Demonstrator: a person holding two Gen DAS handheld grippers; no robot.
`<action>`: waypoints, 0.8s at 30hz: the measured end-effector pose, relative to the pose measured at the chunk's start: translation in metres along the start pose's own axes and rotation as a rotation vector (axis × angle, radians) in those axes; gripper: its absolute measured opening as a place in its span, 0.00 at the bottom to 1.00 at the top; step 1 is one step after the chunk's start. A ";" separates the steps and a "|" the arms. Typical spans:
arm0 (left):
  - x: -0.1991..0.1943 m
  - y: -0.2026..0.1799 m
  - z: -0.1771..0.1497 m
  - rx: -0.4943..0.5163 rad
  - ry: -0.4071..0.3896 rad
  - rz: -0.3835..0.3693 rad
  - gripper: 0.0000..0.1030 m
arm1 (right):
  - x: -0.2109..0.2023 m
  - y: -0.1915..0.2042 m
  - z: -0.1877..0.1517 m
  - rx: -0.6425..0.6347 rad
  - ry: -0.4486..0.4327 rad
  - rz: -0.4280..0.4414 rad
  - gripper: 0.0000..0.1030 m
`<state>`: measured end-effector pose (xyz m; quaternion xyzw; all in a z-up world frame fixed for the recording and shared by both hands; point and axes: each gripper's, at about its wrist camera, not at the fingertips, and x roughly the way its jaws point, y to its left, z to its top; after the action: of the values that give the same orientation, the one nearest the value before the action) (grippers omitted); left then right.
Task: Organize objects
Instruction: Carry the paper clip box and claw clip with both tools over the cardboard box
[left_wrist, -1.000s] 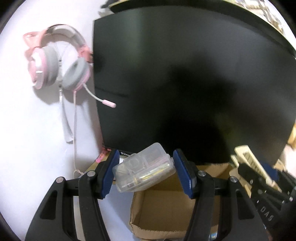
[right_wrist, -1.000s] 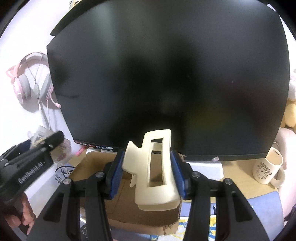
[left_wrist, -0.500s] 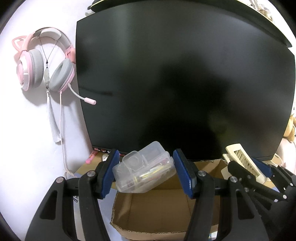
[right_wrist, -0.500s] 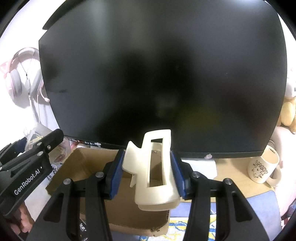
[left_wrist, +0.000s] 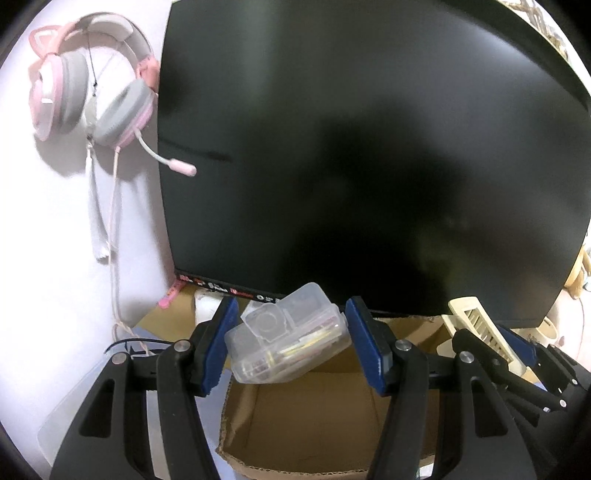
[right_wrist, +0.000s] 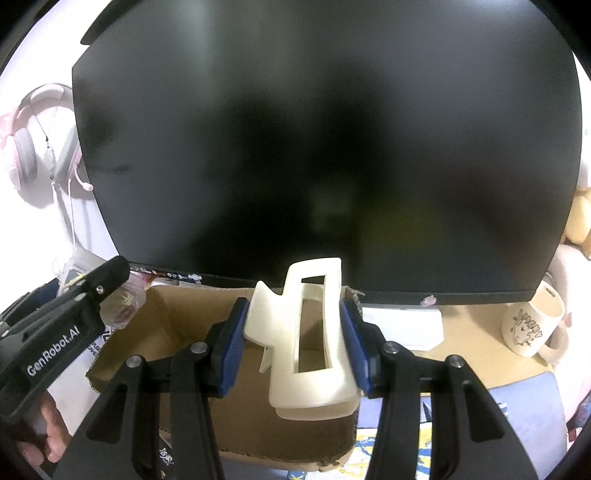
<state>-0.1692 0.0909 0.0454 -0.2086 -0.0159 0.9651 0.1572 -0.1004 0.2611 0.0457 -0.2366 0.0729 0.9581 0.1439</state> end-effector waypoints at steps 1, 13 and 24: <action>0.004 0.000 -0.001 -0.002 0.011 -0.010 0.58 | 0.002 -0.001 -0.001 0.003 0.007 -0.005 0.52; 0.024 -0.014 -0.013 0.040 0.077 -0.009 0.58 | 0.009 -0.013 -0.005 -0.006 0.052 -0.013 0.52; 0.044 -0.005 -0.018 0.043 0.154 0.049 0.58 | 0.027 0.010 -0.006 -0.043 0.077 -0.008 0.52</action>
<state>-0.1986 0.1087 0.0113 -0.2791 0.0220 0.9500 0.1386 -0.1240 0.2569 0.0280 -0.2765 0.0569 0.9491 0.1397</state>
